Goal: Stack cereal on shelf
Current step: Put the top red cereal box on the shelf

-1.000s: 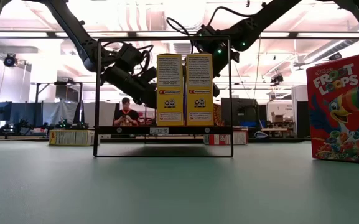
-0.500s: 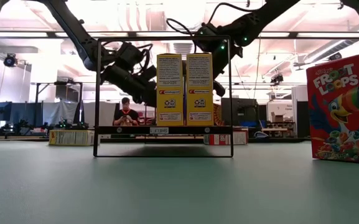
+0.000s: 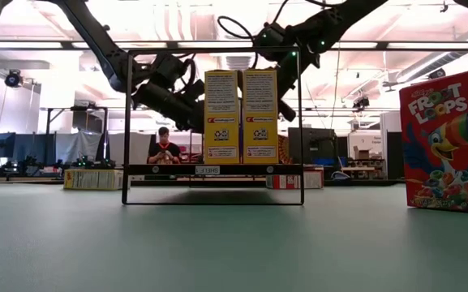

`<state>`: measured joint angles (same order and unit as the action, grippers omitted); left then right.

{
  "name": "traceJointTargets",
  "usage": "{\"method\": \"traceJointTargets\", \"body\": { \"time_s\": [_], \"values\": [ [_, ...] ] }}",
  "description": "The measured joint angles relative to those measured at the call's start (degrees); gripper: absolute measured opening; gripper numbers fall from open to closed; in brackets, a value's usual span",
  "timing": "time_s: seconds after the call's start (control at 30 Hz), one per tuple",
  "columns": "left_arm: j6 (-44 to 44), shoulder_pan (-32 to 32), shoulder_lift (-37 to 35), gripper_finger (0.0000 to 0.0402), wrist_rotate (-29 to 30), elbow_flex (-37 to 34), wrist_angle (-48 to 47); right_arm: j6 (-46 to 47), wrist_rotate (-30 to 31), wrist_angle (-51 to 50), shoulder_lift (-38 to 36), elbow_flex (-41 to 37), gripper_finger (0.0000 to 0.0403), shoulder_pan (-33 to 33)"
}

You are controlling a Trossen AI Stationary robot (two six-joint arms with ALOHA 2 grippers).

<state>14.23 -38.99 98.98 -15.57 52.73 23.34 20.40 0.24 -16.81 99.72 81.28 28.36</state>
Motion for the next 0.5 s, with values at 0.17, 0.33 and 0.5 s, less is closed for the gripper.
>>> {"method": "traceJointTargets", "body": {
  "time_s": [0.17, 0.33, 0.5],
  "values": [
    [-0.68, 0.11, 0.41, 0.0000, 0.00, 0.00, 1.67, 0.24, -2.87, -0.40, -0.22, 0.00, 0.0206, 0.04],
    [-0.83, 0.20, 0.43, 0.0000, -0.07, 0.00, 2.23, -0.04, -3.45, -1.93, -0.93, 0.00, 0.0206, 0.03],
    [-0.89, 0.20, 0.43, 0.0000, -0.28, 0.00, 2.31, -0.18, -3.69, -4.01, -2.24, 0.02, 0.0206, -0.22]
  ]
}}
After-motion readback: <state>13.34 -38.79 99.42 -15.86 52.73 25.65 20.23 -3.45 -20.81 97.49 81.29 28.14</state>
